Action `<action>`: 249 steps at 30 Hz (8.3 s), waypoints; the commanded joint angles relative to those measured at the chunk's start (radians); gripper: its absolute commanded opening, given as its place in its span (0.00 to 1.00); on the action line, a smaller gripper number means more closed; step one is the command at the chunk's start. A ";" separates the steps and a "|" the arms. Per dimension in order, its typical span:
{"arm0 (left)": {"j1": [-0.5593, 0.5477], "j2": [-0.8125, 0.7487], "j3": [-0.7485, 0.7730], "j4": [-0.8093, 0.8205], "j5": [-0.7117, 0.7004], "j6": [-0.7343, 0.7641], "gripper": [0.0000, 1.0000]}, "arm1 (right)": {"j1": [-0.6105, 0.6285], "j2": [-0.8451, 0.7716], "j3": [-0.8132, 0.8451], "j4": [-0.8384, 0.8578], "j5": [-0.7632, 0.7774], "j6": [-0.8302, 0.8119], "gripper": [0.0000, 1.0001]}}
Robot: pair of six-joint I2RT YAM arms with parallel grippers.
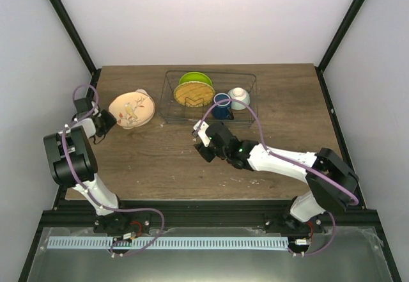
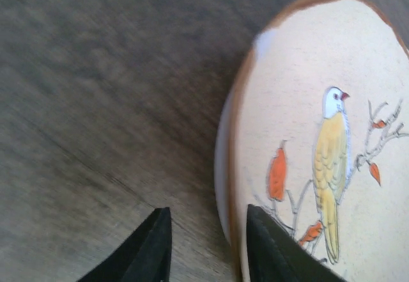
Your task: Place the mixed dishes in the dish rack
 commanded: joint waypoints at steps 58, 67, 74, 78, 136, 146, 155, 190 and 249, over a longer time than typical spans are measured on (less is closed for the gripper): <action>0.023 0.116 0.091 0.048 0.144 -0.026 0.16 | 0.046 0.089 0.095 -0.039 0.025 -0.004 0.47; 0.023 0.119 0.080 0.052 0.145 -0.026 0.00 | 0.048 0.077 0.079 -0.038 0.034 -0.006 0.47; 0.023 0.092 0.062 0.065 0.155 -0.025 0.00 | 0.049 0.073 0.074 -0.039 0.037 -0.003 0.47; 0.027 0.031 0.001 0.102 0.197 -0.034 0.00 | 0.049 0.077 0.074 -0.022 0.022 0.003 0.47; -0.078 -0.728 -0.316 0.080 0.391 -0.224 0.00 | -0.241 0.200 0.305 0.116 -0.705 0.329 0.83; -0.167 -0.754 -0.355 0.069 0.379 -0.198 0.00 | -0.275 0.261 0.372 0.148 -0.810 0.369 0.81; -0.290 -0.753 -0.370 0.101 0.334 -0.226 0.00 | -0.275 0.344 0.436 0.117 -0.797 0.371 0.79; -0.379 -0.729 -0.393 0.194 0.310 -0.278 0.00 | -0.281 0.399 0.413 0.168 -0.874 0.378 0.08; -0.334 -0.758 -0.479 0.039 0.295 -0.125 0.93 | -0.325 0.184 0.623 -0.119 -0.666 -0.170 0.01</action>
